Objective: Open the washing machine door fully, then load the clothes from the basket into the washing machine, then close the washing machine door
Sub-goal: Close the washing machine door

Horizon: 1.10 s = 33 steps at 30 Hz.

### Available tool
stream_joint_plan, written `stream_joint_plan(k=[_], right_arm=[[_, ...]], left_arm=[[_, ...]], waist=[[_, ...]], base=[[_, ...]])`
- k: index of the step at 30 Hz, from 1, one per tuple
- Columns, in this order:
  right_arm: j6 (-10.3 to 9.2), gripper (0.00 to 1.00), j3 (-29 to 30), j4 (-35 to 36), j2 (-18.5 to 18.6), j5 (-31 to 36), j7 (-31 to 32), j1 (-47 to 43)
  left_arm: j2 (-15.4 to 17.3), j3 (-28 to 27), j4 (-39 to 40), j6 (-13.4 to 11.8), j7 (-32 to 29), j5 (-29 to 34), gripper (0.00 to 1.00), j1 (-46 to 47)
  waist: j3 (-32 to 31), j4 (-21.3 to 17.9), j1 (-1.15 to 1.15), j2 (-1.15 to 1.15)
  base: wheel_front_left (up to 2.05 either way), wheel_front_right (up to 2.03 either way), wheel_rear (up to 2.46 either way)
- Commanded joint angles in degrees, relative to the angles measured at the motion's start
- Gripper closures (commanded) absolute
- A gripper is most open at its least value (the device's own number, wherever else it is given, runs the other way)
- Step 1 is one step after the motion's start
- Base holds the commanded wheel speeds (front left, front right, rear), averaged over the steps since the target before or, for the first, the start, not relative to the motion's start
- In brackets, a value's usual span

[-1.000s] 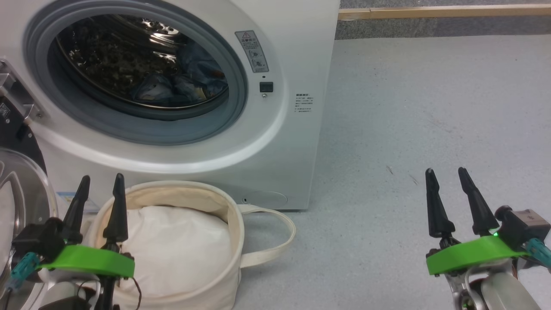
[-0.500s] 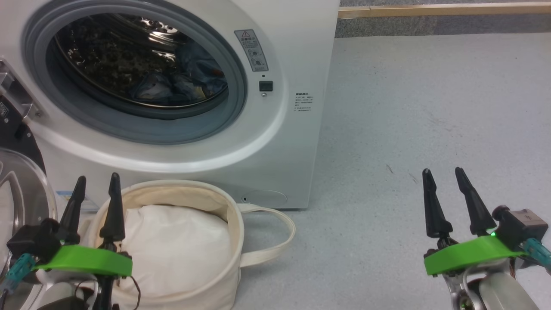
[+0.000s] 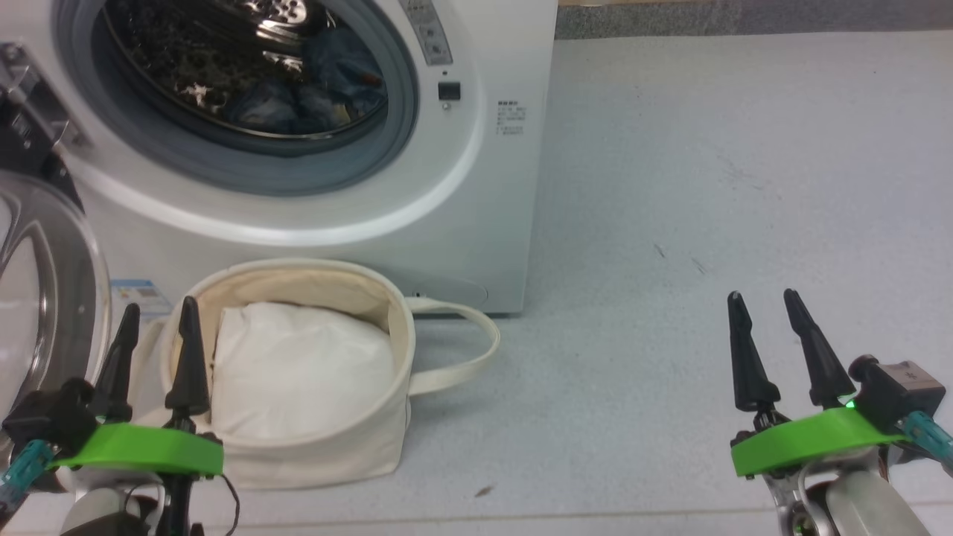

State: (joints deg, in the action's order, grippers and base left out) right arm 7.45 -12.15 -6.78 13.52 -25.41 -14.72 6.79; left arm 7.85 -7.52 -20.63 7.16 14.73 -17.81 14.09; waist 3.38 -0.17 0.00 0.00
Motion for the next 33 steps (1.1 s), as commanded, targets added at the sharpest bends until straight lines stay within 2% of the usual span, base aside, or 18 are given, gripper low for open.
stream_joint_plan(k=[1,10,20,26,33], right_arm=[[0.03,0.0,-1.12,2.02,0.77,-0.36,-0.28,1.91],[0.03,0.0,-1.4,2.15,0.73,-0.49,-0.28,1.83],[0.03,0.0,-1.82,2.11,0.66,-1.07,-0.28,1.57],[0.03,0.0,-2.65,1.54,0.94,-1.62,-0.28,1.3],[0.03,0.0,-3.87,0.8,1.42,-2.35,-0.28,1.23]], left_arm=[[1.17,-1.99,2.07,0.33,0.27,0.38,0.0,1.69],[1.17,-1.85,2.69,0.33,0.27,1.09,0.0,1.24],[0.98,-1.78,1.82,0.33,0.27,1.52,0.0,0.82],[0.39,-2.78,-2.24,0.33,0.27,2.73,0.0,0.75],[-0.89,-4.12,-4.5,0.33,0.27,4.07,0.0,0.81]], waist=[[-0.08,0.08,0.0,0.0],[-0.41,0.29,0.0,0.0],[-0.85,1.25,0.0,0.0],[-1.48,3.66,0.0,0.0],[-1.94,9.11,0.0,0.0]], base=[[-1.85,1.85,0.0],[-1.24,1.24,0.0],[-0.17,0.17,0.0],[0.0,0.0,0.0],[0.0,0.0,0.0]])
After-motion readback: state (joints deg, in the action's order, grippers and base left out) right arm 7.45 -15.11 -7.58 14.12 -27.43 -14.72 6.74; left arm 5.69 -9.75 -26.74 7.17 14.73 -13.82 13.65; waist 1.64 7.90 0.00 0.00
